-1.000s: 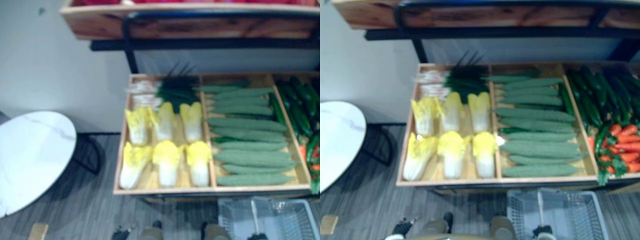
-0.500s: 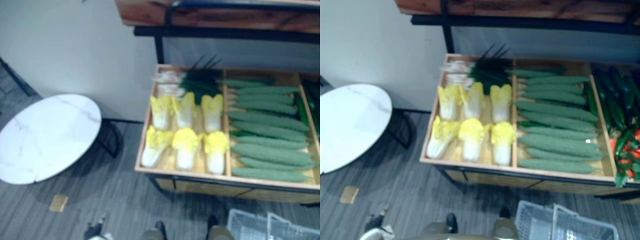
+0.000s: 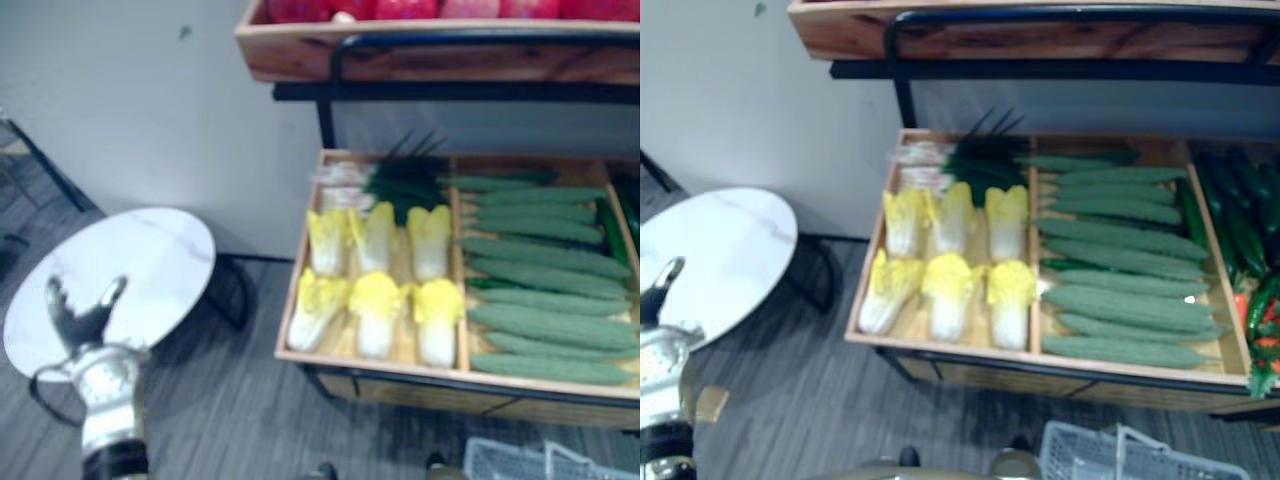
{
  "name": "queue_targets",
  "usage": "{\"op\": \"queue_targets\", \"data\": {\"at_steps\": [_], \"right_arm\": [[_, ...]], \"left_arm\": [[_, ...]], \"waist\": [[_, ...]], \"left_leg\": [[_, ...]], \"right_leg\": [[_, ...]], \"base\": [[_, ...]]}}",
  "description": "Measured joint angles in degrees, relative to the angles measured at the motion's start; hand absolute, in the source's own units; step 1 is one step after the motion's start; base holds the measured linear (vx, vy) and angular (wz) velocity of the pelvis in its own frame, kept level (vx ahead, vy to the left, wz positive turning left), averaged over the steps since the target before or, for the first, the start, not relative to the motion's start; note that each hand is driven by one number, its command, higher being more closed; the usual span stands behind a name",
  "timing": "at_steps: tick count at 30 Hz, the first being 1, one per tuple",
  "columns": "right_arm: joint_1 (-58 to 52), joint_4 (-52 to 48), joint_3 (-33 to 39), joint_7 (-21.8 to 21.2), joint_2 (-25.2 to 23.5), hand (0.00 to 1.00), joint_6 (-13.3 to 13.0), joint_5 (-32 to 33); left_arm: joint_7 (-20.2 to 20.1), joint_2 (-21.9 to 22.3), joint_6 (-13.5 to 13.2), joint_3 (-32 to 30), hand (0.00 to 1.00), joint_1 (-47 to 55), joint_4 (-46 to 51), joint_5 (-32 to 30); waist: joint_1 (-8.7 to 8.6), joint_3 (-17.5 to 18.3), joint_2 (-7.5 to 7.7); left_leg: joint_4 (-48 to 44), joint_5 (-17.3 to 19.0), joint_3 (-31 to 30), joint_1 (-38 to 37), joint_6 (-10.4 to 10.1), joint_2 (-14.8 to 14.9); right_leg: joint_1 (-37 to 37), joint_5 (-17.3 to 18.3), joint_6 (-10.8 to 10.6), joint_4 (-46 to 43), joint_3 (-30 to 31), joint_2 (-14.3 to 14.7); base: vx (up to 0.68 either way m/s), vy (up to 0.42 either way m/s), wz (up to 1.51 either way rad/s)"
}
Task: Pick vegetable in the basket
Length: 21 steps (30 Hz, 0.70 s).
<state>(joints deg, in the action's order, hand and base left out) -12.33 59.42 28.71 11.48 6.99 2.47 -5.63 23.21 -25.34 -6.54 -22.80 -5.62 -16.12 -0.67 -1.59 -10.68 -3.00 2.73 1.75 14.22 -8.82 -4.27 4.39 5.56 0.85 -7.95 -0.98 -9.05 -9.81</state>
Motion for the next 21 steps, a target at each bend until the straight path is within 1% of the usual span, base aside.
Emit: {"op": "queue_targets", "data": {"at_steps": [2, 4, 5, 8, 10, 12, 14, 16, 17, 18, 19, 21], "right_arm": [[-0.25, 0.00, 0.18, -0.07, 0.02, 1.00, -0.02, 0.01], [-0.10, -0.12, 0.19, -0.09, 0.05, 1.00, -0.02, 0.02], [0.05, -0.21, 0.19, -0.13, 0.20, 1.00, -0.03, -0.02], [0.36, -0.26, 0.14, -0.63, 0.79, 1.00, 0.01, -0.07], [1.21, -0.50, 0.11, -0.67, 1.40, 1.00, 0.18, -0.39], [1.70, -1.31, -0.19, -0.58, 2.10, 1.00, 0.34, -0.67], [2.12, -3.05, -1.01, -0.60, 2.59, 1.00, 0.71, -0.87], [2.67, -5.71, -2.34, -0.60, 3.02, 1.00, 0.83, -1.31], [2.94, -6.55, -2.37, -0.60, 3.08, 1.00, 0.85, -1.60], [3.17, -8.34, -2.34, -0.36, 3.39, 1.00, 0.92, -2.72], [3.32, -10.31, -2.35, -0.37, 3.49, 1.00, 0.95, -3.34], [3.56, -13.92, -2.49, -0.35, 3.54, 1.00, 0.94, -3.71]], "left_arm": [[-0.01, 0.74, -0.07, 4.38, 0.00, -0.30, 3.60, -2.78], [-0.87, 1.65, -0.18, 7.30, 0.00, -0.30, 6.37, -4.68], [-1.23, 2.22, -0.27, 8.94, 0.00, -0.33, 7.46, -5.03], [-2.32, 2.96, -0.38, 12.97, 0.00, -0.43, 9.21, -5.36], [-3.41, 3.30, -0.42, 15.03, 0.00, -0.50, 9.38, -6.68], [-4.03, 4.82, -0.43, 17.87, 0.00, -0.55, 9.54, -6.98], [-4.70, 5.91, -0.44, 20.60, 0.00, -0.55, 9.81, -7.34], [-5.69, 7.14, -0.41, 23.13, 0.00, -0.54, 10.13, -9.65], [-5.75, 7.46, -0.40, 23.71, 0.00, -0.60, 10.46, -9.66], [-5.96, 7.81, -0.40, 25.17, 0.00, -0.76, 11.06, -9.90], [-6.21, 7.91, -0.39, 26.14, 0.00, -0.88, 11.28, -11.89], [-6.74, 8.01, -0.38, 27.12, 0.00, -0.99, 11.36, -13.73]], "waist": [[-0.30, 0.02, 0.00], [-1.14, 0.01, -0.01], [-1.53, 0.03, -0.07], [-1.83, 0.09, -0.35], [-2.93, -0.08, -0.78], [-3.08, -0.08, -1.50], [-3.40, -0.28, -1.88], [-4.63, -0.44, -2.03], [-4.68, -0.63, -2.10], [-4.86, -1.01, -2.23], [-5.41, -1.28, -2.13], [-6.09, -1.38, -2.05]], "left_leg": [[0.07, 0.00, 0.56, -0.54, 0.00, 0.04], [0.06, 0.00, 1.01, -0.51, 0.01, 0.04], [0.06, 0.00, 1.49, -0.58, 0.01, 0.10], [0.07, 0.10, 3.46, -0.62, -0.11, 0.42], [0.08, 0.12, 4.41, -0.30, -0.14, 0.52], [0.11, 0.32, 6.40, -0.26, -0.38, 0.73], [0.09, 0.59, 7.78, -0.03, -0.75, 0.94], [0.01, 0.71, 9.18, 0.84, -0.94, 1.18], [0.01, 0.73, 9.81, 0.89, -0.97, 1.25], [-0.01, 0.79, 10.73, 0.92, -1.05, 1.27], [-0.04, 0.88, 11.57, 0.91, -1.17, 1.34], [-0.09, 1.07, 12.25, 1.13, -1.14, 1.35]], "right_leg": [[0.12, 0.03, 0.05, -0.05, 0.48, 0.06], [-0.28, 0.05, 0.15, -0.04, 1.12, 0.12], [-0.44, -0.09, 0.40, 0.03, 1.67, 0.23], [-1.49, -0.65, 1.04, 0.63, 3.43, 0.72], [-2.35, -1.16, 1.20, 0.92, 4.44, 0.93], [-3.56, -1.63, 1.31, 0.92, 6.31, 1.30], [-4.69, -1.94, 1.29, 0.90, 7.64, 1.68], [-6.34, -2.34, 1.05, 0.78, 9.23, 2.07], [-6.69, -2.54, 1.00, 0.81, 9.70, 2.19], [-7.27, -2.92, 0.50, 0.74, 10.71, 2.37], [-7.62, -3.18, 0.51, 0.79, 11.39, 2.52], [-8.39, -3.43, 0.41, 0.64, 12.31, 2.71]], "base": [[-0.04, 0.005, -0.12], [-0.06, 0.006, -0.15], [-0.04, 0.009, -0.22], [-0.05, 0.007, -0.35], [-0.04, -0.001, -0.30], [-0.04, 0.006, -0.46], [-0.02, -0.007, -0.39], [0.00, -0.017, -0.32], [0.01, -0.011, -0.40], [0.01, -0.010, -0.40], [0.01, -0.005, -0.34], [0.02, -0.008, -0.22]]}}
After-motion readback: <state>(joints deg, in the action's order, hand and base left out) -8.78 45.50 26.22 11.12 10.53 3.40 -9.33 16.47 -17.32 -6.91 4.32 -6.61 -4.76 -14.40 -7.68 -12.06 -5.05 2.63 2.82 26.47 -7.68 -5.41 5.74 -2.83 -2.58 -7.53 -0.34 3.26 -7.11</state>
